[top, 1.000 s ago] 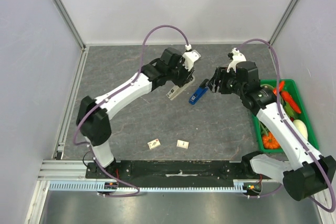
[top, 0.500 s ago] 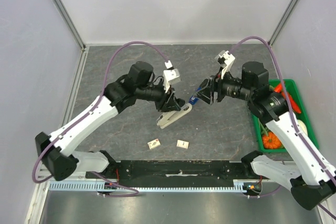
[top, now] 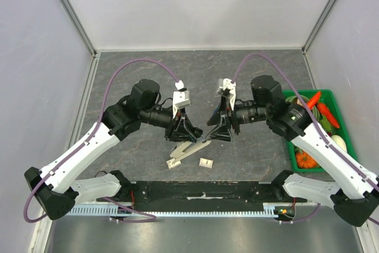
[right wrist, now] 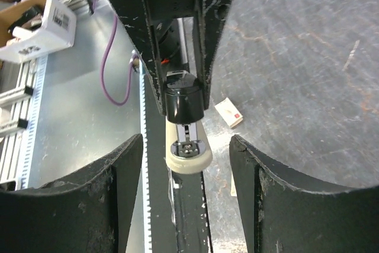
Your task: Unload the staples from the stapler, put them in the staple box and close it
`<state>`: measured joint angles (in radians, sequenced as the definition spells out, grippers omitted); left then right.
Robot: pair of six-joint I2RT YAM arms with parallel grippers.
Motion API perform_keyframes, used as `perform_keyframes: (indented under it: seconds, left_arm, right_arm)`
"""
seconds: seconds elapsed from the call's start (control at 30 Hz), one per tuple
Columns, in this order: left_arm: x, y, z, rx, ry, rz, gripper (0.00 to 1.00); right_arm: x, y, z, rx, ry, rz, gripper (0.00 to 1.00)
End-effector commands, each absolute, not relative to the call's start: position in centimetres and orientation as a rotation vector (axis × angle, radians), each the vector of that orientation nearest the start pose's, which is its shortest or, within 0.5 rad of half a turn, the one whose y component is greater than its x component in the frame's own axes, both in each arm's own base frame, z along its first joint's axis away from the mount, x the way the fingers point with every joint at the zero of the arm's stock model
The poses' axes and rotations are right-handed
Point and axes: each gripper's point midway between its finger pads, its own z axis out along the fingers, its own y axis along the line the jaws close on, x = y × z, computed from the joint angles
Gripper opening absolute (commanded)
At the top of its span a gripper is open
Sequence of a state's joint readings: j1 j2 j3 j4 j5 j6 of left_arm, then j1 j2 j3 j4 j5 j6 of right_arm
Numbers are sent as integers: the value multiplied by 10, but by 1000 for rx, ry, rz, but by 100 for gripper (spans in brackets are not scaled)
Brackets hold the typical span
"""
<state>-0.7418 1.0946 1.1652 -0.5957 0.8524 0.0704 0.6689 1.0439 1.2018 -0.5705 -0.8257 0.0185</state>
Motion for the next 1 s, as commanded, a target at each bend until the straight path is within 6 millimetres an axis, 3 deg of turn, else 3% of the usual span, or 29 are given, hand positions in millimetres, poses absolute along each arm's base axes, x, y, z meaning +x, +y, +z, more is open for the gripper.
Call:
perform_keyframes:
  seconds: [0.0, 0.37, 0.53, 0.77, 0.97]
  left_arm:
    - [109, -290, 313, 1326, 1617, -1379, 2]
    - [107, -293, 317, 1335, 1586, -1402, 2]
    - [108, -294, 321, 1305, 1591, -1424, 2]
    - [115, -299, 332, 1250, 1562, -1415, 2]
    - [138, -300, 362, 1078, 1495, -1316, 2]
  right_arm:
    - [126, 287, 318, -1292, 1654, 1251, 67]
    - [120, 301, 296, -1371, 1663, 1236, 62]
    - [119, 303, 292, -1372, 1666, 1236, 45]
    - [124, 300, 288, -1327, 1675, 1200, 9]
    - [131, 295, 272, -1228, 1728, 1156, 0]
